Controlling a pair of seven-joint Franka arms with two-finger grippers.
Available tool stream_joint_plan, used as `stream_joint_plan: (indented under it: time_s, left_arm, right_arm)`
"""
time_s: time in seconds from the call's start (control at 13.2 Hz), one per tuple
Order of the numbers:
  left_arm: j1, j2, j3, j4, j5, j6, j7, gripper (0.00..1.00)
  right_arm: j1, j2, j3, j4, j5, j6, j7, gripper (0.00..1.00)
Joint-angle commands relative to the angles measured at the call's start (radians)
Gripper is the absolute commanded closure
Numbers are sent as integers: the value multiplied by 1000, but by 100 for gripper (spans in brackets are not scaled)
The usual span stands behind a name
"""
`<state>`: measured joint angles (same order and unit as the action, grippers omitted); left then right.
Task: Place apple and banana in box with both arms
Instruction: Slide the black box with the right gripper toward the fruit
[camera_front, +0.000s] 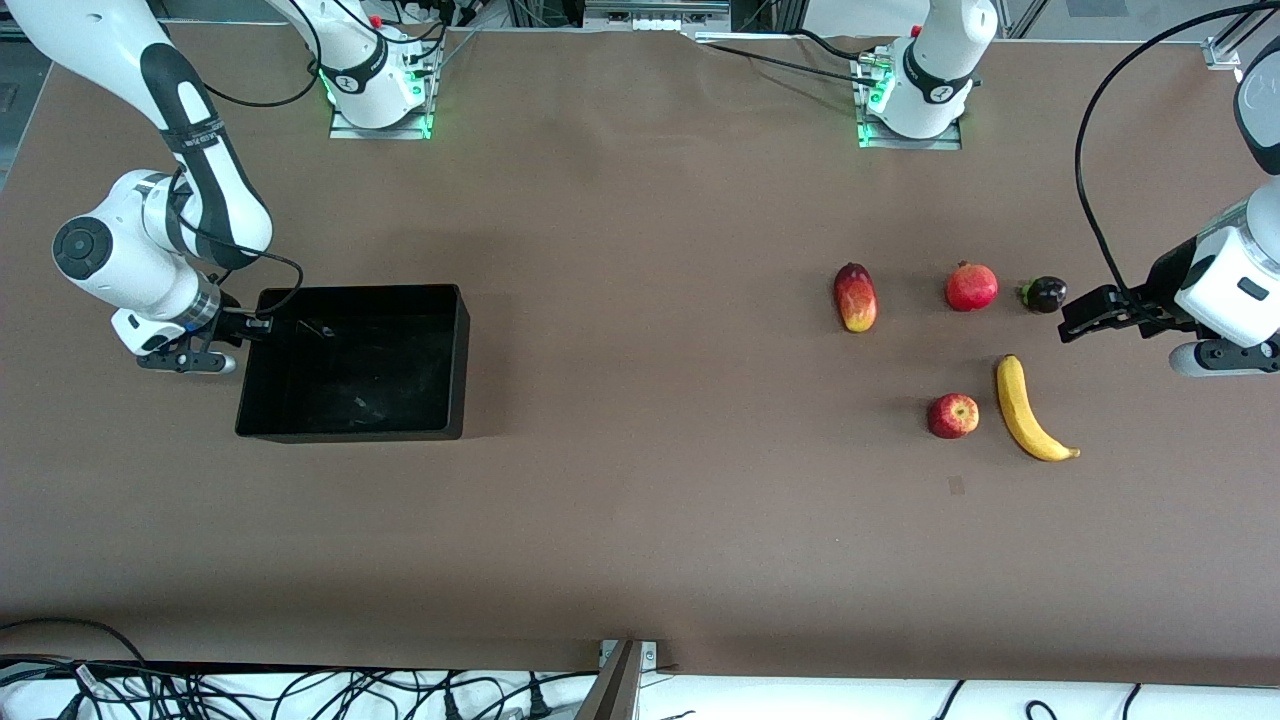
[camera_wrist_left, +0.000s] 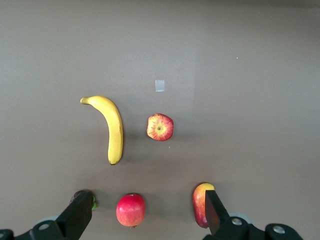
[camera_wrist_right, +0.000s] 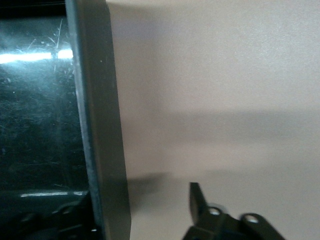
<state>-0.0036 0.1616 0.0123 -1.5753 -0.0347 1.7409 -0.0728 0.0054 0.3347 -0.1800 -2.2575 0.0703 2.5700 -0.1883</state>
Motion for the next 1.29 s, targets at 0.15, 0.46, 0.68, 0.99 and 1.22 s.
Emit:
stream_joint_plan:
  time_s: [0.15, 0.46, 0.68, 0.99, 1.22]
  left_arm:
    - [4, -2, 0, -6, -28, 8, 10, 0]
    - [4, -1, 0, -5, -27, 9, 10, 0]
    - [4, -1, 0, -5, -25, 9, 10, 0]
    - [4, 7, 0, -5, -25, 12, 10, 0]
    - [4, 7, 0, -5, -24, 14, 10, 0]
  right_arm:
    - [-4, -11, 22, -7, 37, 15, -23, 100]
    - [-4, -20, 42, -1, 49, 10, -23, 100]
    - [-2, -40, 74, 16, 51, 2, -19, 100]
    - [5, -62, 169, 175, 51, -205, 32, 100]
    - [94, -51, 228, 359, 48, -416, 250, 100]
